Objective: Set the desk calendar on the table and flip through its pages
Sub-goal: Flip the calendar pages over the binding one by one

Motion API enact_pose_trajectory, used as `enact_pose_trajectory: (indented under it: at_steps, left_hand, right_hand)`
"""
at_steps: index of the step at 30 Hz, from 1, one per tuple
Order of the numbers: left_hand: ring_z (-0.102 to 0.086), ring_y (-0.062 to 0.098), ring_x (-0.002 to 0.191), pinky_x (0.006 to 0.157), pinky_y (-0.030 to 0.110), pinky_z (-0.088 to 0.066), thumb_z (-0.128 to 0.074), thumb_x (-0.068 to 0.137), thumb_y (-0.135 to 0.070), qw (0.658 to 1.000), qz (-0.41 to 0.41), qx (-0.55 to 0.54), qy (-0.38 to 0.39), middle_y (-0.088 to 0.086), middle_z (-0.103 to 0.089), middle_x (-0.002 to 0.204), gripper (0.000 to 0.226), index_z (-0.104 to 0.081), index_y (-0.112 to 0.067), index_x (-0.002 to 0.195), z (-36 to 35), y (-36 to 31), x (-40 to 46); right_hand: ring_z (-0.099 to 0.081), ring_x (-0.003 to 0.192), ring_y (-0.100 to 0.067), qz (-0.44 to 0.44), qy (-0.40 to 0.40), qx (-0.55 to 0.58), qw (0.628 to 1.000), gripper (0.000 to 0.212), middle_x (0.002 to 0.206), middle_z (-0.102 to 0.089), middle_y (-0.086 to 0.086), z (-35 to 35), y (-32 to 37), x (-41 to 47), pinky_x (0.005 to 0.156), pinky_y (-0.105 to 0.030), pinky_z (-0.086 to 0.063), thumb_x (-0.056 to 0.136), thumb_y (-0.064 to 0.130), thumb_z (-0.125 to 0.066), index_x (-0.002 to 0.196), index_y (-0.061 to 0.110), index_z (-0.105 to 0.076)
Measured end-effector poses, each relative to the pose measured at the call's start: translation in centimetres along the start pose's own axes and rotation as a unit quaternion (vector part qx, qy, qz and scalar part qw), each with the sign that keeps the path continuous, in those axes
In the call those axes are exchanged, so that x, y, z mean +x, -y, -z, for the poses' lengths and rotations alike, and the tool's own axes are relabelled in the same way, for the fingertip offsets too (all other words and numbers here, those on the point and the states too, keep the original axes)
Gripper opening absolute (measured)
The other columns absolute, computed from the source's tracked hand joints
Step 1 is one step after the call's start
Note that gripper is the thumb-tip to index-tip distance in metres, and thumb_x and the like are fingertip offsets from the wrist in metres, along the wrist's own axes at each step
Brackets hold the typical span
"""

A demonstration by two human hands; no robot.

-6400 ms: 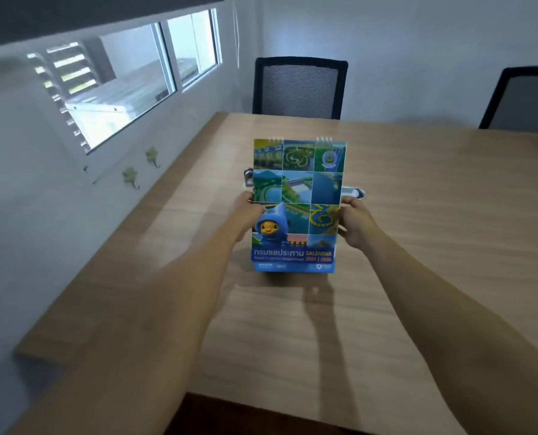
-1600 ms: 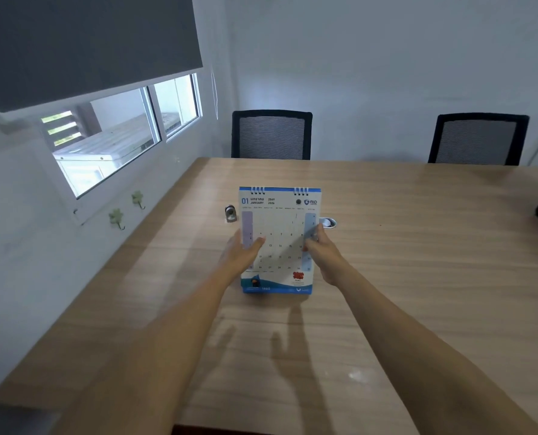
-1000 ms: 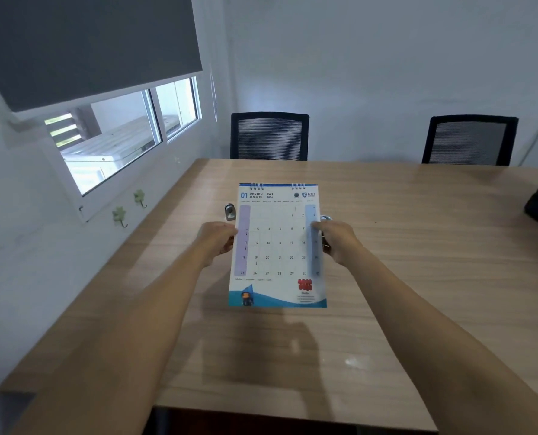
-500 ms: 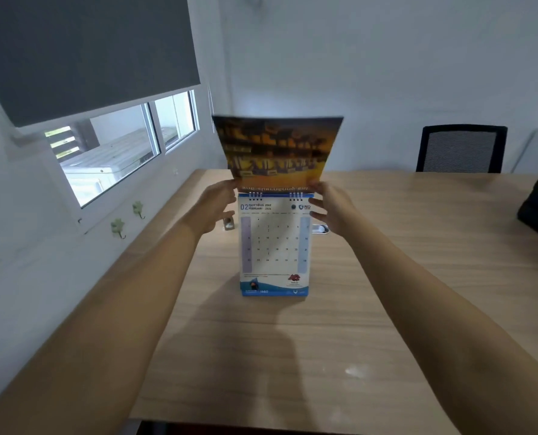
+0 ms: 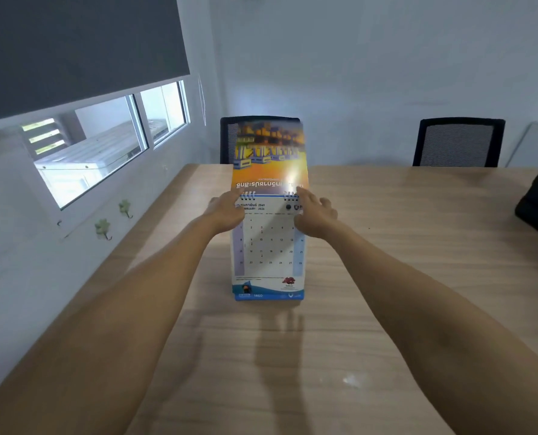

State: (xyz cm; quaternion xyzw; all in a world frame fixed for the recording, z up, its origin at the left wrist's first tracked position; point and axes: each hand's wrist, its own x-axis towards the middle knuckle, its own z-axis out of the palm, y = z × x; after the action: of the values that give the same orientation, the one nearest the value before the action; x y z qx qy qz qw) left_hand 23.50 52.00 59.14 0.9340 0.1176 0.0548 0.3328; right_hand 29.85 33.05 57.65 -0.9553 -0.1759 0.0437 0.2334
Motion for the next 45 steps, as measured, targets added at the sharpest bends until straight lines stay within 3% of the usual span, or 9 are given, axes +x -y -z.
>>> enact_pose_trajectory:
  at_steps: [7,9,11,14,21,29,33,40,45]
  left_hand:
    - [-0.043,0.023,0.132,0.1,0.036,-0.04,-0.04,0.092,-0.016,0.982,0.065,-0.149,-0.094,0.003,-0.034,0.151,0.052,-0.037,-0.023,0.143,-1.3,1.3,-1.2]
    - [-0.049,0.017,0.111,0.086,0.03,-0.038,-0.039,0.094,-0.011,0.973,0.102,-0.192,-0.081,0.005,-0.039,0.132,0.032,-0.048,-0.026,0.121,-2.5,2.0,-2.1]
    - [-0.046,0.023,0.123,0.093,0.034,-0.038,-0.04,0.094,-0.009,0.967,0.125,-0.215,-0.051,0.007,-0.042,0.139,0.043,-0.042,-0.021,0.135,-3.9,3.0,-2.9]
    - [-0.047,0.028,0.128,0.105,0.04,-0.041,-0.04,0.091,-0.015,0.963,0.146,-0.227,-0.014,0.008,-0.047,0.147,0.049,-0.044,-0.02,0.14,-5.1,4.0,-3.3]
    - [-0.053,0.016,0.098,0.078,0.031,-0.042,-0.032,0.095,-0.004,0.956,0.124,-0.264,-0.005,-0.002,-0.059,0.111,0.04,-0.055,-0.016,0.125,-6.3,3.4,-3.7]
    - [-0.038,0.015,0.055,0.053,0.023,-0.03,-0.047,0.084,-0.012,0.969,0.165,-0.151,-0.108,-0.002,-0.045,0.059,0.03,-0.041,-0.017,0.055,-5.4,4.3,-3.7]
    - [-0.052,0.016,0.063,0.065,0.028,-0.05,-0.06,0.075,-0.021,0.963,0.173,-0.138,-0.151,-0.003,-0.057,0.067,0.014,-0.058,-0.026,0.062,-4.4,4.8,-3.9]
    - [-0.046,0.017,0.072,0.058,0.025,-0.033,-0.061,0.079,-0.019,0.963,0.178,-0.166,-0.113,-0.009,-0.032,0.063,0.041,-0.027,-0.027,0.058,-5.0,4.0,-4.6]
    - [-0.034,0.013,0.05,0.047,0.023,-0.029,-0.057,0.079,-0.013,0.962,0.188,-0.154,-0.123,-0.002,-0.038,0.058,0.032,-0.034,-0.018,0.056,-4.7,3.9,-4.1]
  right_hand:
    - [-0.033,0.138,-0.03,0.013,-0.122,0.182,0.976,0.06,0.151,-0.032,-0.008,-2.9,-1.2,0.3,0.112,-0.051,-0.033,0.091,0.031,-0.041,0.146,0.014,-0.023]
    - [-0.028,0.142,-0.028,-0.034,-0.088,0.321,0.942,0.059,0.156,-0.024,-0.007,-4.2,-1.8,-0.2,0.115,-0.05,-0.029,0.093,0.027,-0.036,0.148,0.012,-0.02]
    - [-0.026,0.142,-0.029,-0.107,-0.003,0.417,0.902,0.05,0.16,-0.017,-0.007,-5.2,-2.5,-0.7,0.114,-0.046,-0.027,0.096,0.022,-0.029,0.146,0.018,-0.019]
    - [-0.043,0.11,-0.025,-0.143,0.058,0.453,0.878,0.034,0.132,-0.047,-0.008,-5.9,-2.8,-1.7,0.096,-0.042,-0.034,0.096,0.019,-0.023,0.126,0.011,-0.038]
    - [-0.045,0.096,-0.02,-0.131,0.049,0.451,0.881,0.034,0.115,-0.051,-0.007,-6.0,-2.1,-3.1,0.084,-0.036,-0.032,0.092,0.012,-0.03,0.123,0.007,-0.042]
    - [-0.05,0.095,-0.023,-0.1,-0.022,0.346,0.933,0.03,0.109,-0.056,-0.007,-6.0,-1.9,-4.1,0.078,-0.034,-0.043,0.095,0.019,-0.035,0.115,0.006,-0.053]
    - [-0.048,0.086,-0.025,-0.096,-0.03,0.249,0.963,0.021,0.091,-0.052,-0.011,-4.9,-1.9,-4.2,0.081,-0.042,-0.046,0.092,0.016,-0.042,0.094,0.001,-0.056]
    - [-0.045,0.085,-0.021,-0.126,-0.011,0.286,0.95,0.026,0.074,-0.045,-0.004,-4.1,-0.8,-4.6,0.073,-0.031,-0.036,0.09,0.013,-0.042,0.064,0.016,-0.041]
    - [-0.039,0.063,-0.019,-0.136,-0.054,0.331,0.932,0.023,0.069,-0.042,-0.002,-3.7,-1.6,-4.7,0.058,-0.027,-0.033,0.088,0.011,-0.042,0.065,0.014,-0.041]
